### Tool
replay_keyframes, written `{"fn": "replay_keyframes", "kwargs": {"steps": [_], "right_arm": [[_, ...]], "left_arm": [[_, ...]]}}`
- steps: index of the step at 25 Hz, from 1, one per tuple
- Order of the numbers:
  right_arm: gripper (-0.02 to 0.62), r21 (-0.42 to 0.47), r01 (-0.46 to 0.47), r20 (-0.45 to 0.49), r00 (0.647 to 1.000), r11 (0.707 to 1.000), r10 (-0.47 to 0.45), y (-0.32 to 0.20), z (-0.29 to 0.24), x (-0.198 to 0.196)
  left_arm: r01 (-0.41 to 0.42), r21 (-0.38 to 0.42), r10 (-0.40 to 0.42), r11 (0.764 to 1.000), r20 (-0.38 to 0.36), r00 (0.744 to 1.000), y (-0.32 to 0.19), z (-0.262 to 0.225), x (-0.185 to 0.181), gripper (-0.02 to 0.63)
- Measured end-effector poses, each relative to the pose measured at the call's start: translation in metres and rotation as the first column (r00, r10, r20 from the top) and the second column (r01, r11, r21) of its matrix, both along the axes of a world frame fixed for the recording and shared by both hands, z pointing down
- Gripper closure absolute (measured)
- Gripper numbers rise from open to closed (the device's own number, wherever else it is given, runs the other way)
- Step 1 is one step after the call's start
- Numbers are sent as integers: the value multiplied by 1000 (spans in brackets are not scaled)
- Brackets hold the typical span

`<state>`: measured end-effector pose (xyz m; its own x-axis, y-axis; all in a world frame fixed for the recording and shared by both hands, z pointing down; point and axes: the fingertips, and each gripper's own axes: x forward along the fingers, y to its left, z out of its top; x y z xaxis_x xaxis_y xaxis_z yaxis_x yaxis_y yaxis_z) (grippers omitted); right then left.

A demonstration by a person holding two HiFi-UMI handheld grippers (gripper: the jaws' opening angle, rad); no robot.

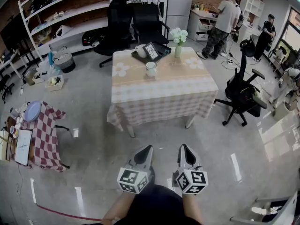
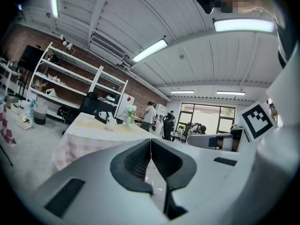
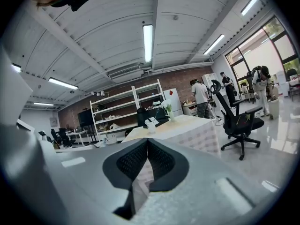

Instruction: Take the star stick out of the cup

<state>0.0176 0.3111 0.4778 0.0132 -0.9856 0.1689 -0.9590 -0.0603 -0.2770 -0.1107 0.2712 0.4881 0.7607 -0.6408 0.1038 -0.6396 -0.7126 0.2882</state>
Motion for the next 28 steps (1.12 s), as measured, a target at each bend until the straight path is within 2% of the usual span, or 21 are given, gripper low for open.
{"fn": "replay_keyframes", "kwargs": {"steps": [12,28], "right_arm": [[591,-15,40,7,999,999,-40,-65,0,14],[591,-23,3,26,1000,1000,-3,-166,-7,53]], "left_arm": [[8,-21,-8,1000,16,1000,-59,6,24,595],[-11,-34,12,999,27,1000,-166,-4,55,595]]}}
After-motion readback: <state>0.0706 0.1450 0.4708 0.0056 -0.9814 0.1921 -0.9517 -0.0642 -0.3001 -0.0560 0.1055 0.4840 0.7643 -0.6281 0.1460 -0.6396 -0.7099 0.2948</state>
